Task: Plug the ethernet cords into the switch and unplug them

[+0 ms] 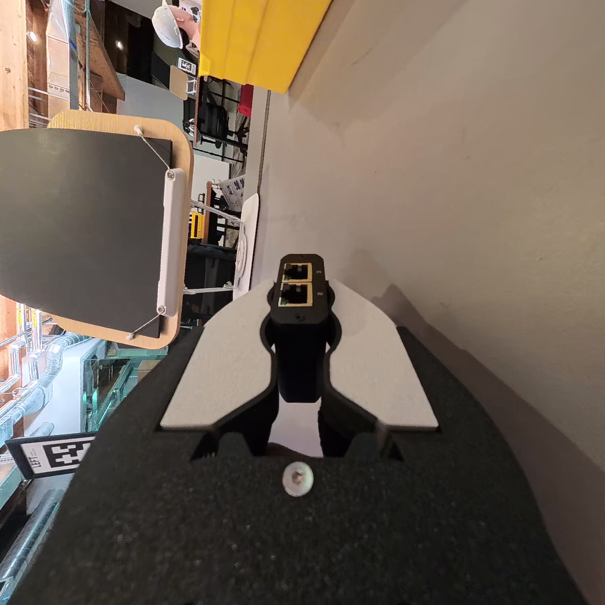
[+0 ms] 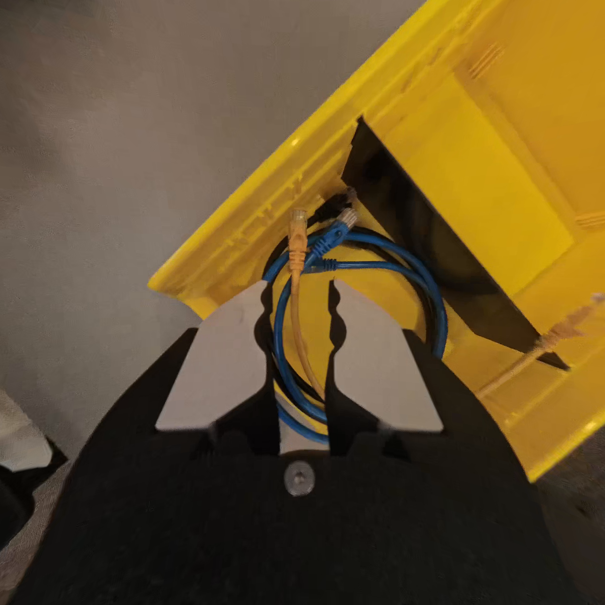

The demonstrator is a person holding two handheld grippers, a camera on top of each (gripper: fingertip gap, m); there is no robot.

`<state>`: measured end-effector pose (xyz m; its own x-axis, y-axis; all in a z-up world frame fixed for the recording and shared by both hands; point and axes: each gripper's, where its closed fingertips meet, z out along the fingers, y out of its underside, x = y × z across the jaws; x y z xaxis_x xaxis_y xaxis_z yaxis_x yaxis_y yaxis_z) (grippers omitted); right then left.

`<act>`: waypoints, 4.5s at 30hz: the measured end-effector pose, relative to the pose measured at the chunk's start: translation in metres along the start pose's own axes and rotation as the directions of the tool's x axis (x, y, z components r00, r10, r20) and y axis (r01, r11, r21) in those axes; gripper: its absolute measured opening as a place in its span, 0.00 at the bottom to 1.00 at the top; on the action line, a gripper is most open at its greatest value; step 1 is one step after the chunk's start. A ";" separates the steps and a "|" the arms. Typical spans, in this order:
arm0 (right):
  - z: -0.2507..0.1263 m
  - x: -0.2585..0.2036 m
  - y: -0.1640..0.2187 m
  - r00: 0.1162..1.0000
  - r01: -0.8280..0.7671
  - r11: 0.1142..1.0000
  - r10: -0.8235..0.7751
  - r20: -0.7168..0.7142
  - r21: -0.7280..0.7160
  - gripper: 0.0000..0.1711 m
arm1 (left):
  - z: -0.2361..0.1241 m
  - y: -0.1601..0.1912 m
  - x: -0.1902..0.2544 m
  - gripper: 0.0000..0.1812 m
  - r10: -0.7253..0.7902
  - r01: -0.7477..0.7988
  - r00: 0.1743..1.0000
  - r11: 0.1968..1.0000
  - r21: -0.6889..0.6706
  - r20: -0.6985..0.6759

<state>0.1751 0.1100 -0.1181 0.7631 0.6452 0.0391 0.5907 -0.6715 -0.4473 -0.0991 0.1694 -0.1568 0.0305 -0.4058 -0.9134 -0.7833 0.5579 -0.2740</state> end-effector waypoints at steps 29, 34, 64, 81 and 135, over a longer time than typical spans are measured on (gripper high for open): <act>0.039 -0.260 -0.158 0.551 -0.517 0.782 -0.007 0.834 0.348 0.37 | -0.085 -0.092 -0.033 0.14 -0.311 0.315 0.943 0.709 0.631 -0.121; 0.026 -0.225 -0.155 0.724 -0.441 0.783 0.022 0.690 0.438 0.36 | -0.075 -0.083 -0.042 0.24 -0.421 0.419 0.897 0.708 0.569 -0.137; 0.010 0.154 -0.057 0.827 -0.345 0.938 0.317 -0.463 0.026 0.41 | -0.005 -0.014 -0.018 0.32 -0.766 0.799 0.579 0.602 0.004 -0.278; -0.048 -0.059 0.040 0.698 -0.241 0.642 0.636 -0.330 0.728 0.33 | -0.199 0.096 -0.020 0.28 -0.815 0.875 0.483 0.447 -0.183 0.319; -0.010 -0.168 -0.061 0.890 -0.057 0.642 0.380 -0.252 0.764 0.29 | -0.176 0.005 0.010 0.27 -0.947 0.946 0.321 0.321 -0.049 -0.019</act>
<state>0.0134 0.0391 -0.0879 0.9696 0.2273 0.0901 0.1348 -0.1897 -0.9725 -0.2121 0.0410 -0.1141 0.7395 -0.6726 -0.0277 -0.2535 -0.2402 -0.9371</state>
